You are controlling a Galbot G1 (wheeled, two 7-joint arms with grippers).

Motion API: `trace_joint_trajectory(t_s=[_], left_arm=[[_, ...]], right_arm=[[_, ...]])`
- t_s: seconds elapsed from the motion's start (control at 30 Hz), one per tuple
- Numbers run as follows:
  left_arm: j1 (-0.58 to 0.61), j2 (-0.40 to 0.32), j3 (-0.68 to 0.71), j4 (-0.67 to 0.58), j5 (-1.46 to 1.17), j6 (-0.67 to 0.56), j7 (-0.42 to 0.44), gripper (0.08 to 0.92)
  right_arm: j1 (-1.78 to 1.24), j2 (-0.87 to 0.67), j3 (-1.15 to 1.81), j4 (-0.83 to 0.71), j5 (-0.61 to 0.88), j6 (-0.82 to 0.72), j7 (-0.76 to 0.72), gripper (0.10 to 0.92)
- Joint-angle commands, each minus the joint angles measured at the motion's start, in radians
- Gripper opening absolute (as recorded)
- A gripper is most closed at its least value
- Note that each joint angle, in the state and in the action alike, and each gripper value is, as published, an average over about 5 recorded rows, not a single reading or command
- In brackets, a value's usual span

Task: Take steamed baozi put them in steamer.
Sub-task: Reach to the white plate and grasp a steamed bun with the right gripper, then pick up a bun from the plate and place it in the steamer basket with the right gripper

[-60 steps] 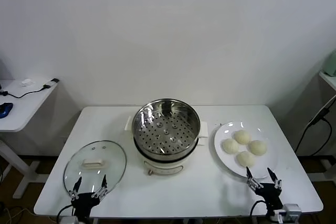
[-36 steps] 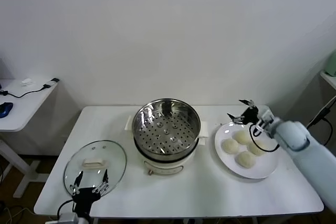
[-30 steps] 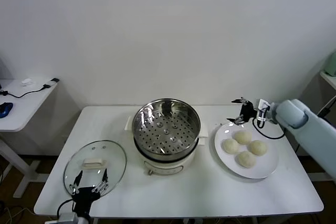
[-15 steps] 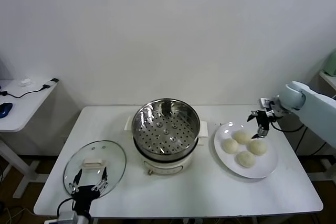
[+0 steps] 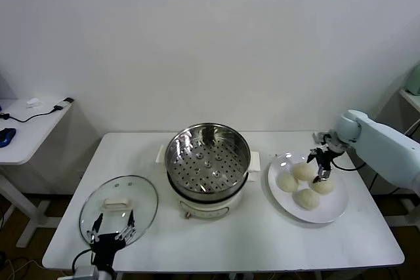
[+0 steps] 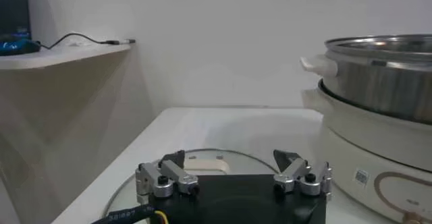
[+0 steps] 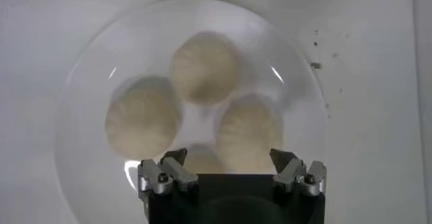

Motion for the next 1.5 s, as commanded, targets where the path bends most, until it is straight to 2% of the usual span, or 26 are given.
trace_joint_trajectory(t_s=[0.03,0.83,1.13,1.27,1.5], left_arm=[[0.000,-0.003,0.002,0.008,0.012,-0.016,0.001,0.823],[0.008,-0.004,0.002,0.010,0.013,-0.036,-0.003,0.823],[0.010,-0.009,0.004,0.007,0.013,-0.033,-0.010,0.823],[0.011,-0.010,0.005,0.003,0.014,-0.033,-0.010,0.823],[0.014,-0.010,0.007,-0.007,0.018,-0.033,-0.011,0.823]], right_arm=[[-0.021,0.090,0.040,-0.143,-0.023,0.035,-0.008,0.823],[-0.044,0.141,0.088,-0.211,-0.110,0.061,0.022,0.821],[-0.042,0.133,0.087,-0.196,-0.154,0.072,0.018,0.706],[-0.015,0.104,0.069,-0.132,-0.119,0.067,0.019,0.656],[0.245,0.009,-0.116,0.147,0.060,0.047,-0.004,0.645]])
